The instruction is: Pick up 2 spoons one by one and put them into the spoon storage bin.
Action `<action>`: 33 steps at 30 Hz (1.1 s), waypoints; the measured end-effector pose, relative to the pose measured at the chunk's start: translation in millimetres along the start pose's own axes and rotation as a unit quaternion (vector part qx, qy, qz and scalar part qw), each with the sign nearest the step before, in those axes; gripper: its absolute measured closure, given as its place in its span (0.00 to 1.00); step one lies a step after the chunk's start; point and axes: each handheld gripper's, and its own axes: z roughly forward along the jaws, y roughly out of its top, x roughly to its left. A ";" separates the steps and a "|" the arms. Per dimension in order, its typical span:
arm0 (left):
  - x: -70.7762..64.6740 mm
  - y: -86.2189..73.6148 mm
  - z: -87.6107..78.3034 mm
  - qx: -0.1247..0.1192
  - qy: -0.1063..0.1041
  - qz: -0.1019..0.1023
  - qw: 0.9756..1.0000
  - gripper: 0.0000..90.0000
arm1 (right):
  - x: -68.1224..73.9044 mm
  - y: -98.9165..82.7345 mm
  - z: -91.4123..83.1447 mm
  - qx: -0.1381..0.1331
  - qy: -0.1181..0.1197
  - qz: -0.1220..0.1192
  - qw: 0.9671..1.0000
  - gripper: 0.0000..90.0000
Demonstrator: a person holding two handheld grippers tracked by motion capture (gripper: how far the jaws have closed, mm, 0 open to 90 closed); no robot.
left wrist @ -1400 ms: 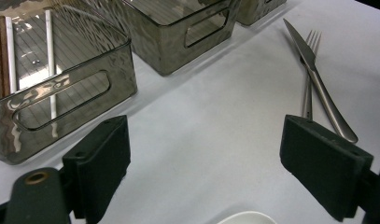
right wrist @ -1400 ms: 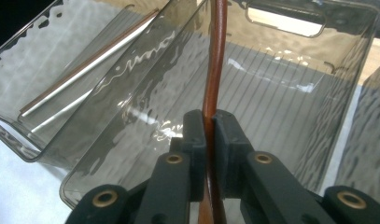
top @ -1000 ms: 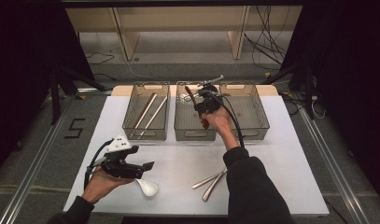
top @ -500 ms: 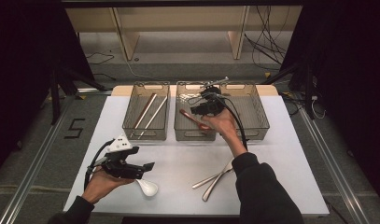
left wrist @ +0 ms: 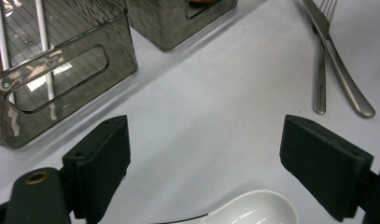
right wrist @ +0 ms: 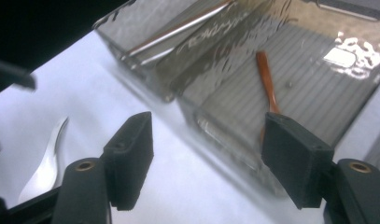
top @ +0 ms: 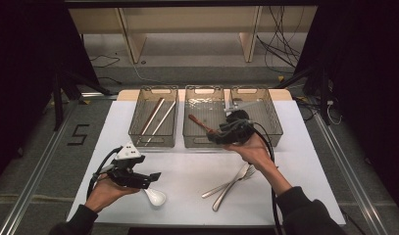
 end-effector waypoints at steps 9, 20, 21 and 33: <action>0.7 -2.4 5.6 0.042 0.009 0.022 0.999 0.18 | 13.6 -43.7 -31.9 -0.022 0.020 0.004 1.000 0.35; 6.7 -7.0 11.1 0.069 0.023 0.033 0.997 0.21 | 15.6 -90.4 -61.4 -0.033 0.016 0.015 0.999 0.35; 7.2 -7.5 11.5 0.071 0.024 0.034 0.997 0.22 | 16.3 -93.4 -63.2 -0.033 0.016 0.017 0.999 0.35; 14.5 -11.8 15.5 0.099 0.017 0.025 0.995 0.54 | 29.5 -112.6 -71.8 -0.040 0.022 0.009 0.999 0.31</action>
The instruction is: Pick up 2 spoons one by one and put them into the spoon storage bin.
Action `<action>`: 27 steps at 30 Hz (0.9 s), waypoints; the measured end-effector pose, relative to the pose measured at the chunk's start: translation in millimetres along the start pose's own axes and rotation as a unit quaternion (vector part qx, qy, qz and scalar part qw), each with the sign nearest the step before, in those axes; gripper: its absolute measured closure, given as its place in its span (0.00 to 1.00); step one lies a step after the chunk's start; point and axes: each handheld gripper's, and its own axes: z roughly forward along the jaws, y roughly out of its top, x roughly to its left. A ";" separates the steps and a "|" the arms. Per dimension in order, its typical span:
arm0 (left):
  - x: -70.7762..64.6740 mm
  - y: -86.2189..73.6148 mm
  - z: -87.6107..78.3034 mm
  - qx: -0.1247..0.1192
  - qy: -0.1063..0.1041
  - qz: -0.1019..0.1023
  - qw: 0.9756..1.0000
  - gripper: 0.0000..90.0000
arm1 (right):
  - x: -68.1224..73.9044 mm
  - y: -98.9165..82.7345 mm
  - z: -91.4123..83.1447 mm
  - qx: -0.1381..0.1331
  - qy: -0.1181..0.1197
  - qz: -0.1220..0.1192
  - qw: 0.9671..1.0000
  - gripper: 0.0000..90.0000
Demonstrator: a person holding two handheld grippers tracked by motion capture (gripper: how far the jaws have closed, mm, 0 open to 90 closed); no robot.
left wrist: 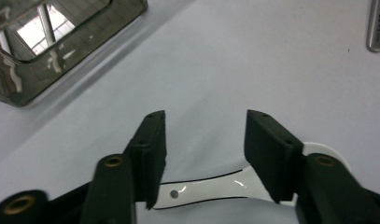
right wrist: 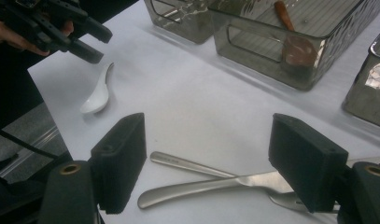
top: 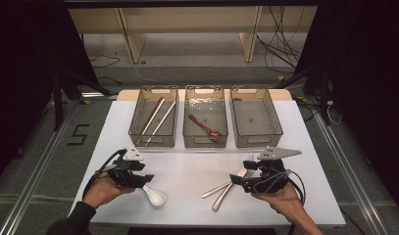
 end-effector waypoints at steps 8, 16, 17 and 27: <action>2.8 -1.8 7.5 0.041 -0.001 0.006 0.999 0.81 | 3.9 -9.2 -4.2 -0.010 -0.005 0.007 1.000 0.31; 4.6 -4.6 16.4 0.071 -0.003 0.011 0.997 0.95 | 7.6 -15.1 -10.6 -0.018 -0.008 0.009 1.000 0.30; 4.9 -4.8 17.1 0.074 -0.004 0.011 0.997 0.95 | 7.8 -15.9 -10.0 -0.016 -0.008 0.008 1.000 0.30; 10.0 -8.6 23.2 0.089 -0.008 0.006 0.996 0.99 | 16.5 -16.4 0.5 0.005 0.003 -0.012 1.000 0.30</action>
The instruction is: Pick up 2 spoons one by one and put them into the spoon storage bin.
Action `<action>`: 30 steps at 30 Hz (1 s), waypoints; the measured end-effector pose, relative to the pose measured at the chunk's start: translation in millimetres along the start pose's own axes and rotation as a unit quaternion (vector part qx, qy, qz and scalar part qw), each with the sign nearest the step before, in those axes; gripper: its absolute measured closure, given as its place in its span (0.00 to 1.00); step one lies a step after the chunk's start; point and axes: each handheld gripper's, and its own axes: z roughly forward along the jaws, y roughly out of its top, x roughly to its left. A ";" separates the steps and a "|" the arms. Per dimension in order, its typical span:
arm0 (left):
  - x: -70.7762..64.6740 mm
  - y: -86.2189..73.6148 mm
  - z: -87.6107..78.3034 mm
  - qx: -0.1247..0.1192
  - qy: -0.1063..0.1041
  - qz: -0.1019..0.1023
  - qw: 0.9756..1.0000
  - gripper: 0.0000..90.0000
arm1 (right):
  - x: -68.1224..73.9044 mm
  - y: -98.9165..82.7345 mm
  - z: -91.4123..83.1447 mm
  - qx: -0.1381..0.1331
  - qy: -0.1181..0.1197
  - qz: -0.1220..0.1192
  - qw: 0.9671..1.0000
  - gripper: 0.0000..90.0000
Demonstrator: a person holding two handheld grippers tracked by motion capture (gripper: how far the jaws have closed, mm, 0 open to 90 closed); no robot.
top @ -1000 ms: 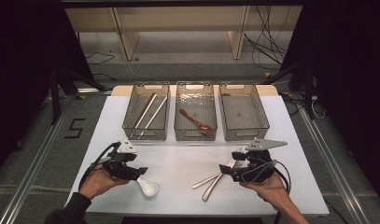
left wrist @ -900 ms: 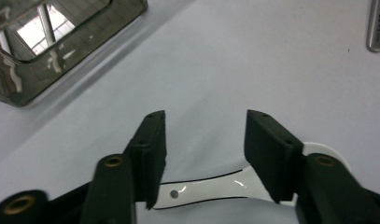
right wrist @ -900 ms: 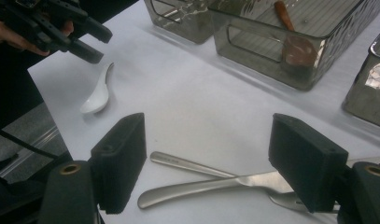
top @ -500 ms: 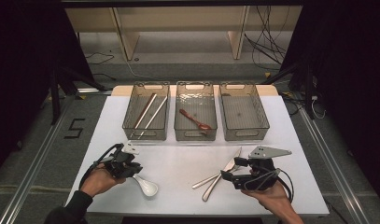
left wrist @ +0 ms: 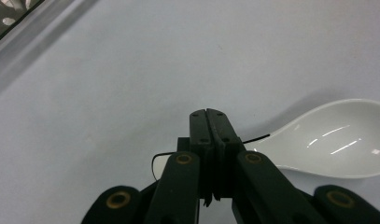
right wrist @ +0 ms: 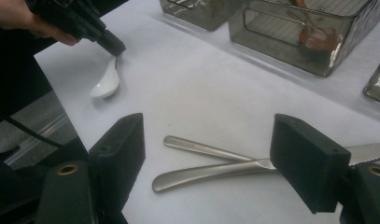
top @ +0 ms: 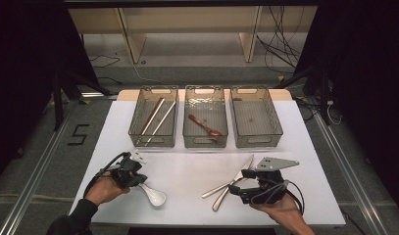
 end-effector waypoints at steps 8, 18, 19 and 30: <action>-0.5 2.8 7.7 0.021 0.002 0.004 1.000 0.99 | -0.2 0.6 0.3 0.001 0.002 -0.001 1.000 0.31; -2.1 -5.6 1.2 0.063 0.000 0.013 0.998 0.99 | 0.5 1.2 0.0 0.000 0.001 -0.006 1.000 0.31; -3.5 -6.8 1.7 0.065 0.000 0.009 0.998 0.98 | 0.6 1.3 -0.1 -0.001 0.001 -0.007 1.000 0.31; -13.4 -9.0 -4.8 0.093 -0.007 0.017 0.995 0.98 | 1.2 2.1 -0.6 -0.001 0.003 -0.006 1.000 0.31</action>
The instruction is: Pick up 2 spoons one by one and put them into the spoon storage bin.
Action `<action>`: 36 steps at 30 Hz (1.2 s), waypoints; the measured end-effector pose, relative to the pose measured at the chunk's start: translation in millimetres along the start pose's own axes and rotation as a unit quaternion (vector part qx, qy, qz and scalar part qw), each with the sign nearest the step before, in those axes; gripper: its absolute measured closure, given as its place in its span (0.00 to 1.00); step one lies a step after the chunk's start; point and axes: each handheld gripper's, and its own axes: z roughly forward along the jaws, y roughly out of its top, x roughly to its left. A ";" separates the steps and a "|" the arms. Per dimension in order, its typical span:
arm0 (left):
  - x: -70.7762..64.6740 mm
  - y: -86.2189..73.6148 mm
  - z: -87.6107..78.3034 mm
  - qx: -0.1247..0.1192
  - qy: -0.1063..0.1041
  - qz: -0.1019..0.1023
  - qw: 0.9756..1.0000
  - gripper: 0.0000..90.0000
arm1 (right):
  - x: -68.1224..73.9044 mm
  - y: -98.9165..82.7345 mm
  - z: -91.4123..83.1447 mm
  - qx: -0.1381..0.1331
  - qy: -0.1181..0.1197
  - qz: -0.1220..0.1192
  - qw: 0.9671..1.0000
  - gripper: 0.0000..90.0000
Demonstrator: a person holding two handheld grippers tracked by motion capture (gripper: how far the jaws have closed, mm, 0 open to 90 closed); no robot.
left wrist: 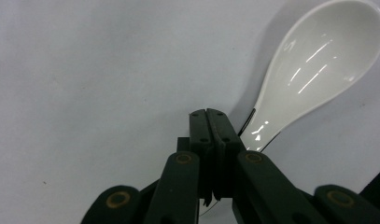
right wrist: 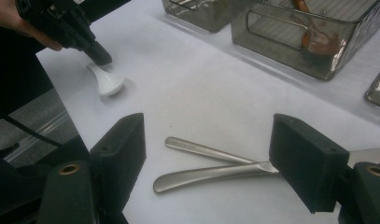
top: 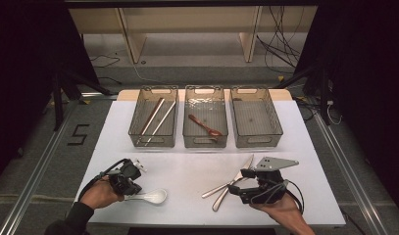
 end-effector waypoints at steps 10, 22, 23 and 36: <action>0.7 -0.2 -17.0 -0.031 0.012 0.004 0.999 0.68 | -0.2 1.0 -1.0 -0.002 -0.002 0.002 1.000 0.31; -13.5 -2.5 -7.3 0.004 -0.010 0.054 0.998 0.31 | -0.3 1.1 -1.0 0.000 -0.001 0.001 1.000 0.31; -14.5 -2.9 -5.6 0.010 -0.012 0.057 0.998 0.31 | -0.4 1.3 -1.2 -0.001 -0.001 0.001 1.000 0.31; -16.2 -3.3 4.1 0.028 -0.019 0.091 0.995 0.60 | 0.1 1.4 -0.7 -0.002 -0.001 0.000 1.000 0.31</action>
